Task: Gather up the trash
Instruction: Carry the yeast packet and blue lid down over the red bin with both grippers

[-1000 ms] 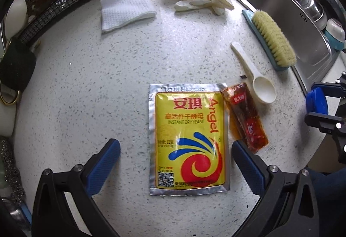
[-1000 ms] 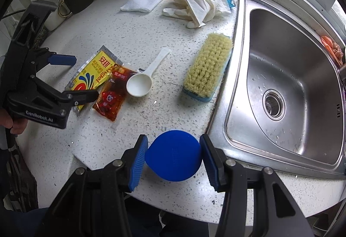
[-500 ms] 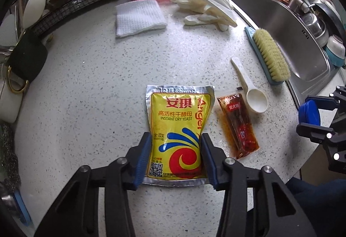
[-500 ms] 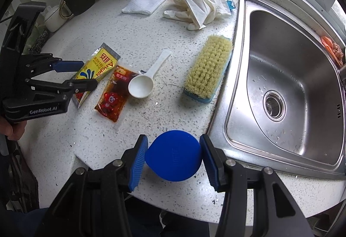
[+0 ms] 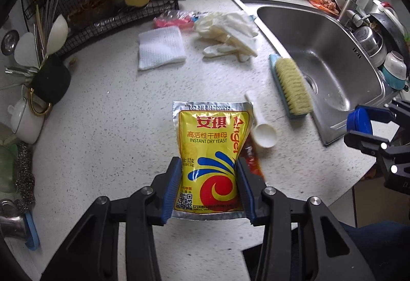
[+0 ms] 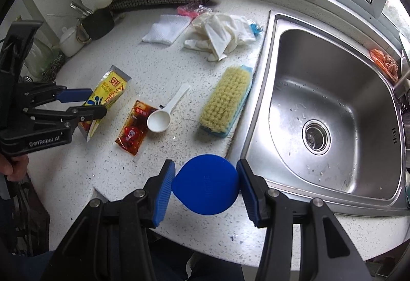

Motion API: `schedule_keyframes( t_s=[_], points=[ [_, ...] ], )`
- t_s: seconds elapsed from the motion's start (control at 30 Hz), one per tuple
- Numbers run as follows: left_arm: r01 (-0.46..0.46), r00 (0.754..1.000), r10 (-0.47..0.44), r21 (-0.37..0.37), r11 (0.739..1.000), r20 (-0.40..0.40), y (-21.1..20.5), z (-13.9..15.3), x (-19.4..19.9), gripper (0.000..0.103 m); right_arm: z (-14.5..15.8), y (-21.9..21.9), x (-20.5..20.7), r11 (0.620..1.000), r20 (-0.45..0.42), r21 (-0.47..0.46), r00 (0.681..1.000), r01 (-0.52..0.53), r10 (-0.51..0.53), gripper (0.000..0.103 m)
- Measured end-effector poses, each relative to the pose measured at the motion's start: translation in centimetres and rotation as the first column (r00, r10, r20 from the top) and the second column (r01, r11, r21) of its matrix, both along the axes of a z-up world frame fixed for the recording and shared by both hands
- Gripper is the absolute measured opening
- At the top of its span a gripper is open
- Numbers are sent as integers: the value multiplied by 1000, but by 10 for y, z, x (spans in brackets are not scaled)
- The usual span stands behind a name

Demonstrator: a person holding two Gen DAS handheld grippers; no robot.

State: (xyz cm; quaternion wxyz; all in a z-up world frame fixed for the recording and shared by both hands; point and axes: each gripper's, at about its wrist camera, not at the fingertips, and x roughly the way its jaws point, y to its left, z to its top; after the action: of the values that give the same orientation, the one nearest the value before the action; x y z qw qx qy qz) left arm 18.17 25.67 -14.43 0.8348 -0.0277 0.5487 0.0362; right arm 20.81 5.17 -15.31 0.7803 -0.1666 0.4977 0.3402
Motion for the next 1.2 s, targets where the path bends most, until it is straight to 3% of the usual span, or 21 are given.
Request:
schedule_keyframes(
  t_s=[0.37,0.7,1.0,1.2],
  points=[
    [78,995,-79,12,997,67,-89,38,-4,41,40,-61,-4,996,95,88,995,31,-40,47],
    [175,980,-175,15,984,94,-170,61,-32,41,47,-137,-35,987,132,114,983,110,-125,47],
    [275,959,-275,13,961,69,-251,52,-76,41,38,-208,-82,974,107,120,973,193,-206,47],
    [331,944,-331,-19,943,8,-297,22,-100,41,16,-242,-110,965,52,105,968,240,-246,47]
  ],
)
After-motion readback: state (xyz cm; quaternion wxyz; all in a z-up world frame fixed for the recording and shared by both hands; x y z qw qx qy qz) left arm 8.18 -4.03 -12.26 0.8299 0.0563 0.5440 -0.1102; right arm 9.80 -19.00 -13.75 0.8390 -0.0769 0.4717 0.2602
